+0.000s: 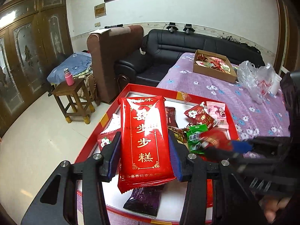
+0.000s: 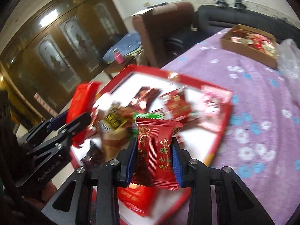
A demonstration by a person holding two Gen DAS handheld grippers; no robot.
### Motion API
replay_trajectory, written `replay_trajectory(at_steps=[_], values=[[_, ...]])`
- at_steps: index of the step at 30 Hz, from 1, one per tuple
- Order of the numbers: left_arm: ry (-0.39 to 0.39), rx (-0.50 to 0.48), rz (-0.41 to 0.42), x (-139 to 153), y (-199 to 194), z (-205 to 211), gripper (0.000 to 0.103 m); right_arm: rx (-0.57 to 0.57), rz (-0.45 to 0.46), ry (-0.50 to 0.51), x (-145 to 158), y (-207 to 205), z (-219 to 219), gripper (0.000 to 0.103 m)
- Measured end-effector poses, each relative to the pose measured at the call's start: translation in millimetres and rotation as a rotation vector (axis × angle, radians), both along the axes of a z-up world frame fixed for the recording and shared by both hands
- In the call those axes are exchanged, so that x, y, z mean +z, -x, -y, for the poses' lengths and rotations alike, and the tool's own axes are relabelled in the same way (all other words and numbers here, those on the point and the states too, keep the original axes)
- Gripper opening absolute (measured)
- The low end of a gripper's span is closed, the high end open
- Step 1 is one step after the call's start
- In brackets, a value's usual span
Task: Organize snacks
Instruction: 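Carry cake bar and red packet over the tray and open both tools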
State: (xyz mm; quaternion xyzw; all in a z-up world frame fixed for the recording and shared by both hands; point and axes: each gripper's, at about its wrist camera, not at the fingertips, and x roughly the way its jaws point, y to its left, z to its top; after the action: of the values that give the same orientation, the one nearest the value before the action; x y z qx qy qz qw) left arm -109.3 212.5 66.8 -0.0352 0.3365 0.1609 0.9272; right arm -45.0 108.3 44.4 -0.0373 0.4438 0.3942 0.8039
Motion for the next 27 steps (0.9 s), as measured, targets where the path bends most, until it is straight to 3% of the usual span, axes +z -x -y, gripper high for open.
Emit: replay_trajectory(at_steps=[6,10,12,22,27], values=[[-0.04,0.017,-0.006,-3.9,-4.5,4.0,0.05,0.063,0.04,0.03,-11.2,13.1,-17.1,0.039],[-0.059,0.047,0.036,6.4,2.3,4.1,0.084,0.035,0.071,0.016,-2.5,8.6,-1.1,0.048],[-0.075,0.051,0.074,13.0,7.7,7.1,0.084,0.01,0.104,-0.008,4.3,7.0,11.8,0.059],[-0.242,0.073,0.012,16.5,4.2,47.6,0.084,-0.112,0.173,-0.102,38.6,-3.1,69.0,0.07],[-0.211,0.063,0.029,23.8,6.5,58.1,0.084,-0.124,0.19,-0.088,41.4,-0.5,76.8,0.07]])
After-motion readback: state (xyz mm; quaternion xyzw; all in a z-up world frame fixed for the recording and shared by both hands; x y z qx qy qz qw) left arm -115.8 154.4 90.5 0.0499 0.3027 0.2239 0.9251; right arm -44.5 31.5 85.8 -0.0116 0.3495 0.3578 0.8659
